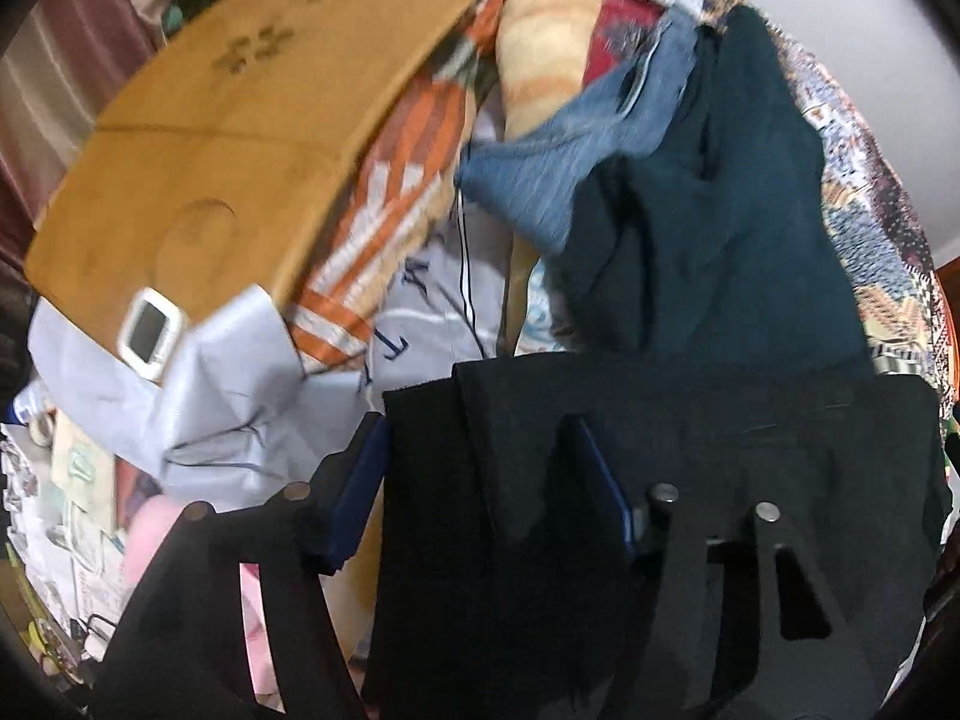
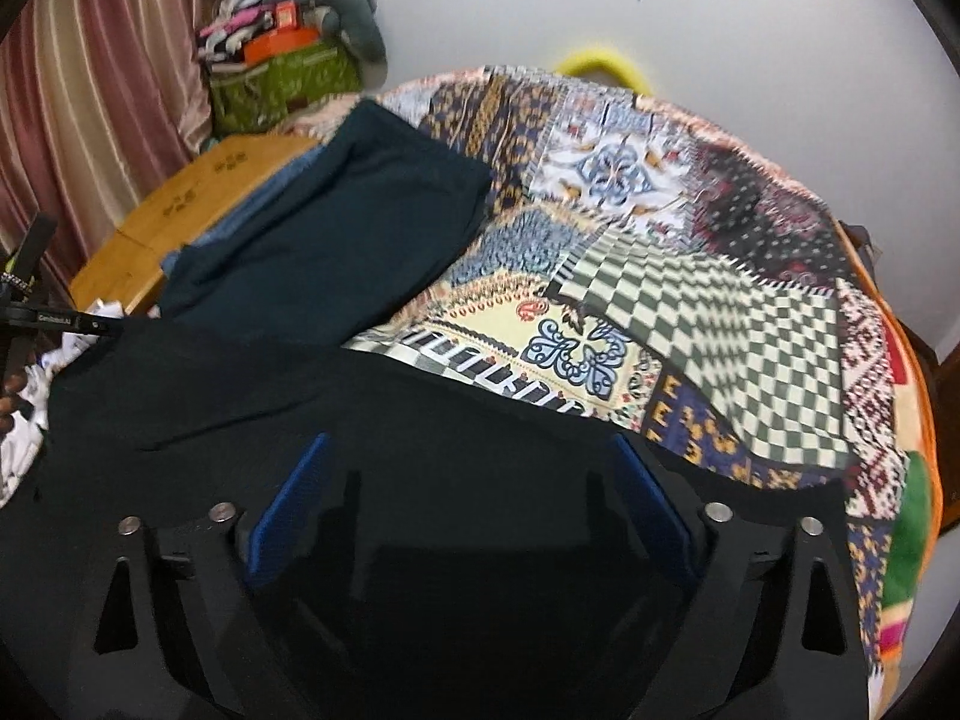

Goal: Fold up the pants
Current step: 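Grasp the black pants waistband with the left tool while the right tool grasps it too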

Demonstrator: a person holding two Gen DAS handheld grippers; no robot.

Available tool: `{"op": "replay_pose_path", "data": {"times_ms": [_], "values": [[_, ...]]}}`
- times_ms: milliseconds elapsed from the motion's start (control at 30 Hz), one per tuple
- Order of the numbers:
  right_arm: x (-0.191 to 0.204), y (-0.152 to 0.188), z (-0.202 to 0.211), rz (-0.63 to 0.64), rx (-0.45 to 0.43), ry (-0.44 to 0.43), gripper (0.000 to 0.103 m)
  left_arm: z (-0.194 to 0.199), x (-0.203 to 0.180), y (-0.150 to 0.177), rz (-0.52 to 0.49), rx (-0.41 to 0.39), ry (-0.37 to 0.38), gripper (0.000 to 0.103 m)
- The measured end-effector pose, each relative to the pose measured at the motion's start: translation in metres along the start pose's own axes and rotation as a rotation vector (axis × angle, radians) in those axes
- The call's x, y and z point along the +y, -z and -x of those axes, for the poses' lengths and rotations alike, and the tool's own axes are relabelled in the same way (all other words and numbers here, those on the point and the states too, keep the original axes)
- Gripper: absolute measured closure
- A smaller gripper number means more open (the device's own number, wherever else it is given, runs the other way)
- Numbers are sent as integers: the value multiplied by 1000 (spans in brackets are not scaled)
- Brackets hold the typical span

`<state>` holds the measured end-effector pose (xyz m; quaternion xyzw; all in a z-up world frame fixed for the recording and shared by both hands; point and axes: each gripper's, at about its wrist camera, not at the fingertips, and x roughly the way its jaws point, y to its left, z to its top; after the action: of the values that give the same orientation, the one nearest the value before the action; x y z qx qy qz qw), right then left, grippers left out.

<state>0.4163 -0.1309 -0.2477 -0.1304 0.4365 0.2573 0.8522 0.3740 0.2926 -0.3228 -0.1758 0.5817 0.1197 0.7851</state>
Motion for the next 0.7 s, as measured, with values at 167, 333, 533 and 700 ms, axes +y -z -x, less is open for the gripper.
{"op": "replay_pose_path", "data": {"times_ms": [167, 333, 533, 700], "values": [[-2, -3, -27, 16, 75, -34, 34, -12, -8, 1, -34, 11, 50, 64], [5, 1, -31, 31, 68, -44, 63, 1, -17, 3, -93, -33, 15, 88], [6, 6, -28, -3, 46, -19, 99, 41, -32, -4, -144, -161, -46, 95], [-6, -5, 2, -55, -47, 61, 101, 94, -46, -14, -178, -306, -60, 96]]}}
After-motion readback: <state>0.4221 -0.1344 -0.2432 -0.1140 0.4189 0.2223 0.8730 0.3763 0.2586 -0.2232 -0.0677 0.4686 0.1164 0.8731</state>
